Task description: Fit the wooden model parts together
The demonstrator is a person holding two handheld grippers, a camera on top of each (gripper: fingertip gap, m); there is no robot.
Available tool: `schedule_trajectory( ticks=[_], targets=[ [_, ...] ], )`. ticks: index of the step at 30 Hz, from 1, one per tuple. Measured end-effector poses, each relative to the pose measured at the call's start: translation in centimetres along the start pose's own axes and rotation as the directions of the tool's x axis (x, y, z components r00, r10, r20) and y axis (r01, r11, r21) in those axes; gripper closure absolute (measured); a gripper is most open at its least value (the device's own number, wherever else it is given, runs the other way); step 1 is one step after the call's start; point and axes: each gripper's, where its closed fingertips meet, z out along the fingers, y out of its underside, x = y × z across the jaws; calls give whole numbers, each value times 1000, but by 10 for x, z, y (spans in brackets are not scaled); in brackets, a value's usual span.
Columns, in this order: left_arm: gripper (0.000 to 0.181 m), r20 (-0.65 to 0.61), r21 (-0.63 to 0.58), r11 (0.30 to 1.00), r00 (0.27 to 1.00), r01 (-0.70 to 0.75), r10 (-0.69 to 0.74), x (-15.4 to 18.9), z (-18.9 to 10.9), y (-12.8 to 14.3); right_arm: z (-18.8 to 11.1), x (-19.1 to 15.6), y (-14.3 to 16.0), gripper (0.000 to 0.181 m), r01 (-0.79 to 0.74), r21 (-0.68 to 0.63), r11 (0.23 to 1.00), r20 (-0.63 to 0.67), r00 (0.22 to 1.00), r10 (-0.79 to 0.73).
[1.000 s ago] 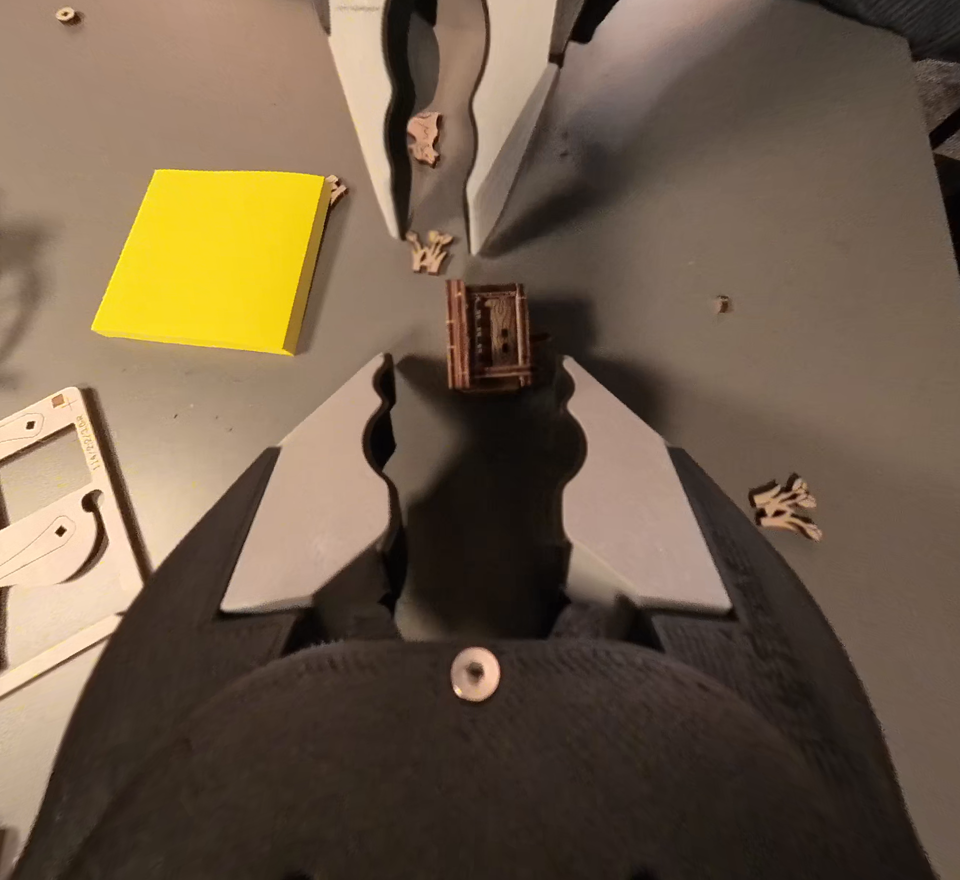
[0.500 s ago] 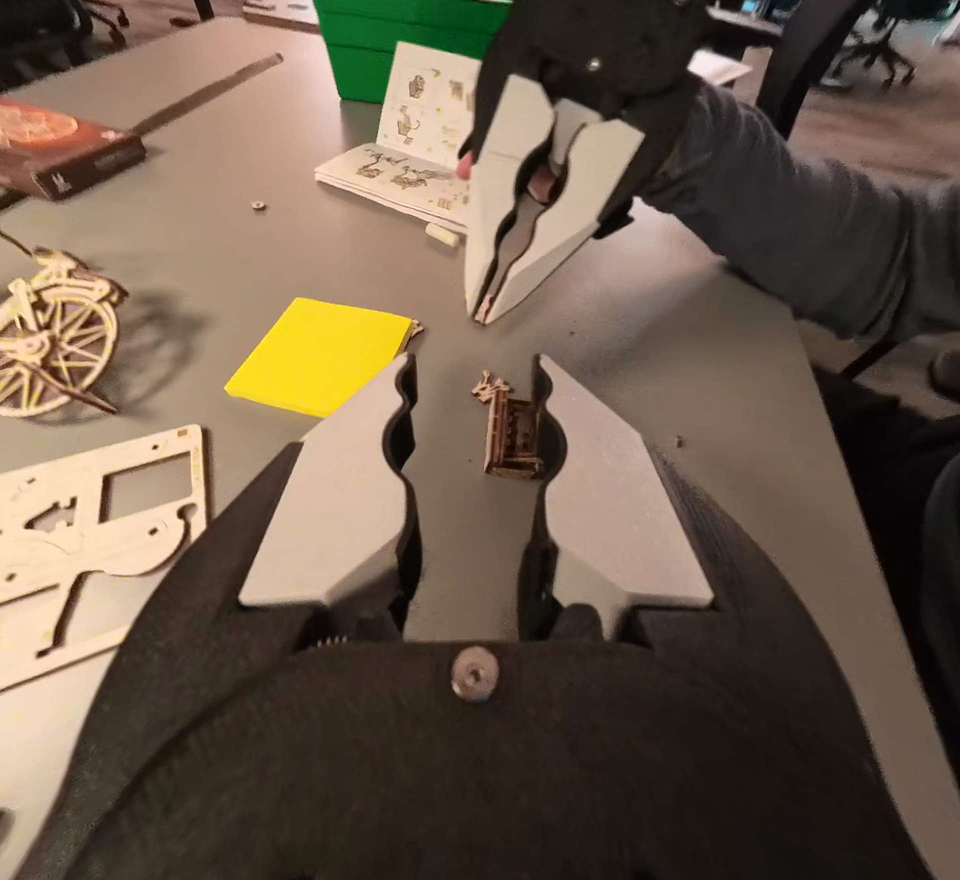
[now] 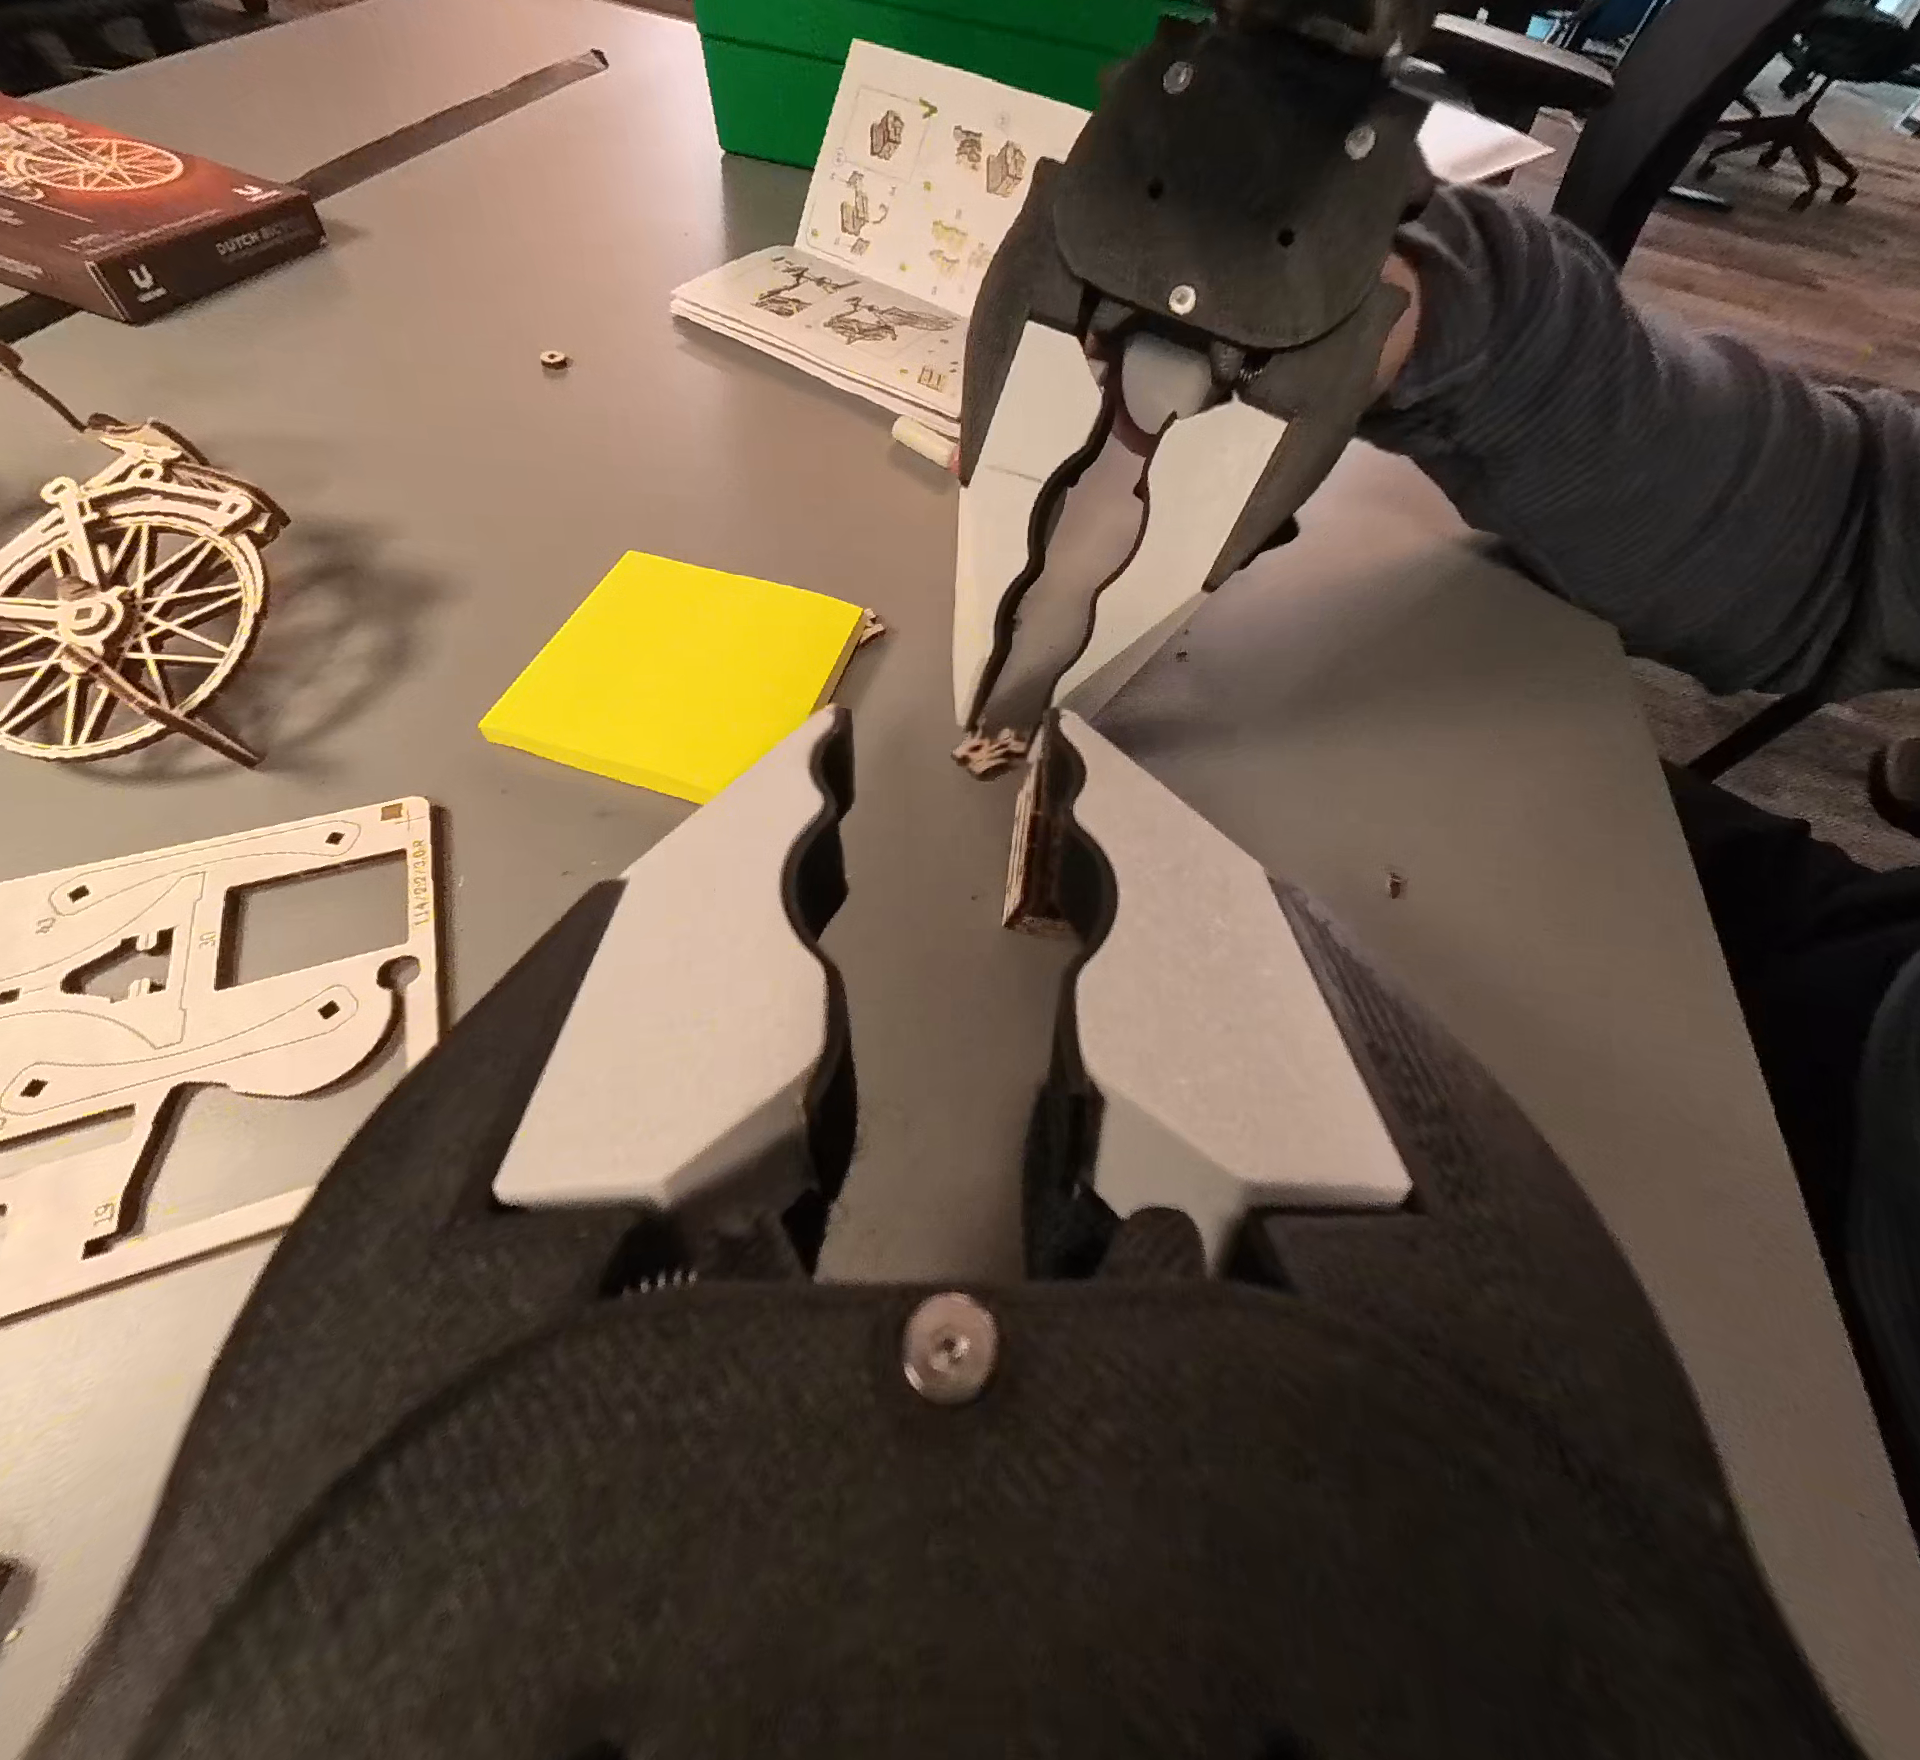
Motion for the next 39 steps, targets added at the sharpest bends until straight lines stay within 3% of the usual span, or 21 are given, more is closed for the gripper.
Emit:
schedule_trajectory(
  ticks=[6,12,15,18,21,24,27,30,35,39],
  targets=[
    [150,-30,-3,994,993,112,-113,-5,4,1,-9,9,-22,167,169,98,981,-138,978,-155],
    [152,-141,25,957,949,288,-282,-1,3,-7,-22,4,-56,168,410,104,906,-334,873,-357],
    [161,-124,-6,954,946,300,-298,-2,4,-2,-25,0,-66,168,458,105,883,-369,842,-393],
    [177,-202,3,930,911,368,-359,7,3,-8,-27,0,-70,167,481,105,870,-397,823,-407],
    [180,-214,39,933,916,357,-341,6,1,-12,-34,0,-77,171,481,159,862,-420,823,-382],
    [180,-290,181,913,907,365,-306,6,-12,-35,-53,-3,-98,163,269,455,849,-293,945,-143],
    [180,-365,275,891,896,362,-251,14,-23,-49,-72,-8,-115,165,-94,675,732,60,996,72],
    [180,-384,326,883,901,336,-201,20,-26,-55,-81,-10,-118,169,-273,703,656,253,959,127],
    [180,-397,409,846,901,341,-172,19,-36,-66,-77,-2,-109,167,-285,672,683,224,958,179],
    [180,-418,415,838,892,355,-172,22,-37,-68,-81,-13,-117,174,-376,683,626,370,917,148]
  ],
)
